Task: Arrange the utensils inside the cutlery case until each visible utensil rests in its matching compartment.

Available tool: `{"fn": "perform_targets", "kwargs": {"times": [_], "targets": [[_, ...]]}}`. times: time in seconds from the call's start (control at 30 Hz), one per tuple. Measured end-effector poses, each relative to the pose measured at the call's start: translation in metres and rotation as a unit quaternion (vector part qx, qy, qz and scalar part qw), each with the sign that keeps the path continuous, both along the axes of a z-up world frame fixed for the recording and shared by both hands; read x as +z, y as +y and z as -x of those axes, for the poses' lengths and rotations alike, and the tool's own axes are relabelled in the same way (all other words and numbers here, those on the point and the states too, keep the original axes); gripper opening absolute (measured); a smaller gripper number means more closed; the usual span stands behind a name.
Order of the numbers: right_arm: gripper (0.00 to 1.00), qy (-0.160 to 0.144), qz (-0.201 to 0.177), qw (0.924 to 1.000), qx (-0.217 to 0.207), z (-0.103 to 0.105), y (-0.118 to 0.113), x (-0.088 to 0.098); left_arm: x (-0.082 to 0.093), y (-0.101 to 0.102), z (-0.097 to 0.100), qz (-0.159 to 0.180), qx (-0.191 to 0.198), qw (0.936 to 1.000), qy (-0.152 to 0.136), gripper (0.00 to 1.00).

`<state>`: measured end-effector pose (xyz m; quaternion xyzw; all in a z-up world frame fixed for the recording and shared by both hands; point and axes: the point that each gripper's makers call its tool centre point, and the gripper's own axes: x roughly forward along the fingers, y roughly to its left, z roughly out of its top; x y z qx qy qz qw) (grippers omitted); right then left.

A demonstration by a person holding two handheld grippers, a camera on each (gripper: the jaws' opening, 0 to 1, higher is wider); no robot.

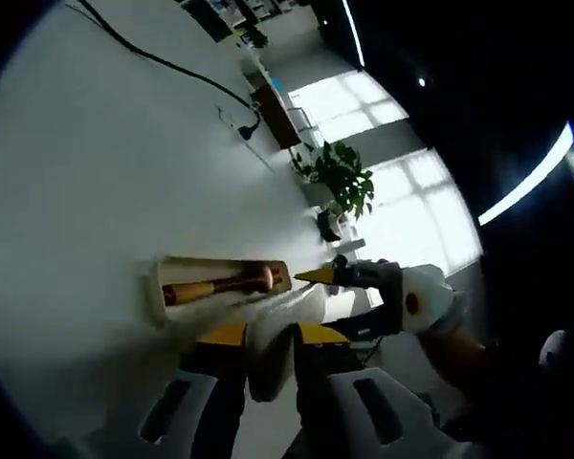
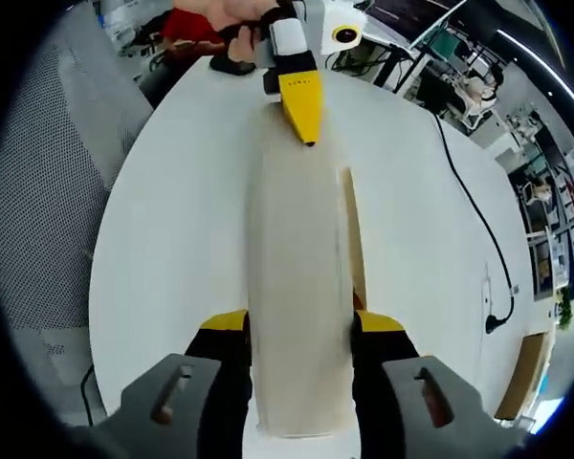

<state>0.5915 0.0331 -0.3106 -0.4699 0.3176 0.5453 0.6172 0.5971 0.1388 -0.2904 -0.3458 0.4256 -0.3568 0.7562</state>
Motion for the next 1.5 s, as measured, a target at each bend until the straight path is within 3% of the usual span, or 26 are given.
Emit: {"fn": "perform_targets", "kwargs": {"times": [0.1, 0.23, 0.37, 0.6, 1.0, 1.13, 1.5], "targets": [[0.39, 0.001, -0.001, 1.0000, -0.009, -0.014, 0.004, -0.004, -0.001, 0.005, -0.016, -0.028, 0.027, 0.9989, -0.026, 0.22], [0.39, -0.012, 0.012, 0.9998, -0.007, -0.030, 0.006, -0.007, -0.005, 0.010, -0.031, -0.058, 0.047, 0.9964, -0.039, 0.24], [0.39, -0.005, 0.018, 0.9998, -0.002, -0.038, 0.007, -0.008, -0.010, 0.014, -0.037, -0.076, 0.052, 0.9948, -0.044, 0.26], [0.39, 0.014, 0.029, 0.9994, 0.010, -0.041, 0.006, -0.014, -0.021, 0.015, -0.040, -0.104, 0.038, 0.9931, -0.039, 0.27], [0.39, 0.047, 0.031, 0.9984, 0.007, -0.041, -0.001, -0.023, -0.031, 0.018, -0.047, -0.156, 0.024, 0.9854, -0.064, 0.24], [0.39, 0.057, 0.034, 0.9977, 0.017, -0.034, -0.002, -0.024, -0.029, 0.024, -0.052, -0.140, 0.044, 0.9871, -0.063, 0.24], [0.39, 0.085, 0.052, 0.9950, 0.008, -0.029, -0.006, -0.035, -0.040, 0.020, -0.041, -0.141, 0.020, 0.9891, -0.038, 0.25]]}}
